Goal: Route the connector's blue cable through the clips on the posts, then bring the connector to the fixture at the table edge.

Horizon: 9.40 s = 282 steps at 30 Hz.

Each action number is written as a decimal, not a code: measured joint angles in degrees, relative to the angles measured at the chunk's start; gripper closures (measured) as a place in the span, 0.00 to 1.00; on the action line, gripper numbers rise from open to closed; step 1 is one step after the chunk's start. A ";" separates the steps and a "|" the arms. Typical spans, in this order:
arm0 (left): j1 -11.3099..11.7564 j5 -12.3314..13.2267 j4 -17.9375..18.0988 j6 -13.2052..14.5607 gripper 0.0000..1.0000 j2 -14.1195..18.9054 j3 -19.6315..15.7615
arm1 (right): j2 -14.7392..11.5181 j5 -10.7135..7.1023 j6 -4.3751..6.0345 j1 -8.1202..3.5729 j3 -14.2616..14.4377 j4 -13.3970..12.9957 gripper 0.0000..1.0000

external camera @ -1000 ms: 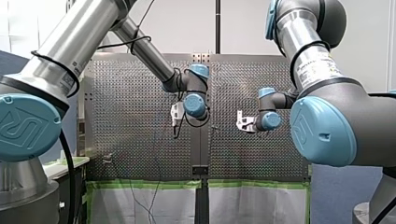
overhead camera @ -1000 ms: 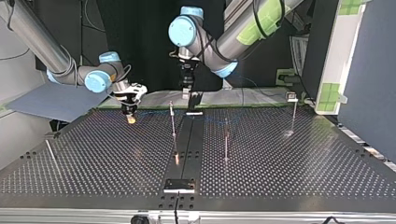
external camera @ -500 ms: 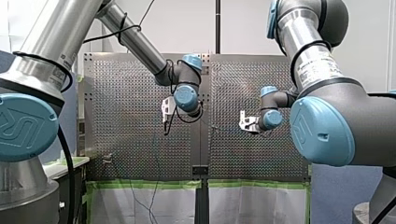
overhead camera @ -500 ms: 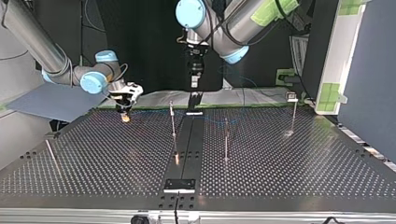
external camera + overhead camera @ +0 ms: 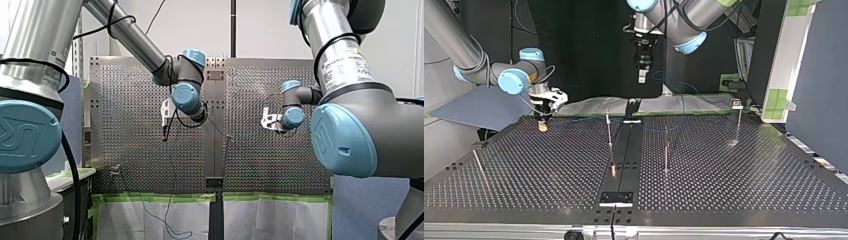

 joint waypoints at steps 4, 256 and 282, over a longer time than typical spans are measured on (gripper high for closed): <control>0.00 -0.03 0.00 0.04 0.01 1.97 -1.98 | -1.86 1.86 0.08 -0.67 0.23 0.33 1.00; 0.12 0.26 7.38 2.18 0.01 19.28 -14.61 | -4.01 -31.19 -12.80 -21.54 -8.29 3.85 0.00; 0.01 -1.31 10.77 6.82 0.01 15.63 -14.96 | -4.01 -31.19 -12.80 -21.54 -8.30 3.85 0.00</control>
